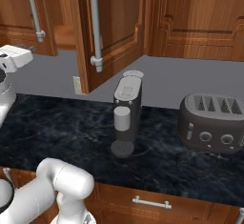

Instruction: Open the cabinet and move the ladle to the pot. Then close the cabinet.

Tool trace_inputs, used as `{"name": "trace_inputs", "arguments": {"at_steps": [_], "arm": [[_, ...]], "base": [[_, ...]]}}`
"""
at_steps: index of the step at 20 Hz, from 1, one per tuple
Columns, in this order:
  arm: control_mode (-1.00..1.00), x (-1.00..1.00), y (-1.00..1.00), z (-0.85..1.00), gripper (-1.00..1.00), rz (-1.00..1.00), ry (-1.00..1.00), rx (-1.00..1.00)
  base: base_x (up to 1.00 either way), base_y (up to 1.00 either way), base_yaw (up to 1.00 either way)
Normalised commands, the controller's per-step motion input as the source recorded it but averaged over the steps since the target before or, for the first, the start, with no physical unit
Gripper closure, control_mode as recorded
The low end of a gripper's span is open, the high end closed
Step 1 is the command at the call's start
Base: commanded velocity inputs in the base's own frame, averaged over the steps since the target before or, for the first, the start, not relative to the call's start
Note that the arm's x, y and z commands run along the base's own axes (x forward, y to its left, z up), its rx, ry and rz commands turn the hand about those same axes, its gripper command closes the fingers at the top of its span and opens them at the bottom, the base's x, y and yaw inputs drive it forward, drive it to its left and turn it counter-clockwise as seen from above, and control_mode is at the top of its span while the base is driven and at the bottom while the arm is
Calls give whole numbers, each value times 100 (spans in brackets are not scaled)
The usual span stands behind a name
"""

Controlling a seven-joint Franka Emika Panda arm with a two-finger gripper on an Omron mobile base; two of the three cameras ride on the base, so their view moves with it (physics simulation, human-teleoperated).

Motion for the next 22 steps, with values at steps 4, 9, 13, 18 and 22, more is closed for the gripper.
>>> {"name": "trace_inputs", "arguments": {"at_steps": [4, 9, 13, 18, 22], "arm": [[-100, 99, -29, 31, -100, 2, 0, 10], [-100, 85, -29, 37, -100, 2, 0, 7], [-100, 19, -40, 42, -100, 3, -5, 3], [-100, -97, -64, 59, -100, 7, -19, 0], [-100, -100, -71, 85, -100, 8, -9, 0]], "base": [[0, 0, 0], [0, 0, 0], [0, 0, 0], [0, 0, 0], [0, 0, 0]]}}
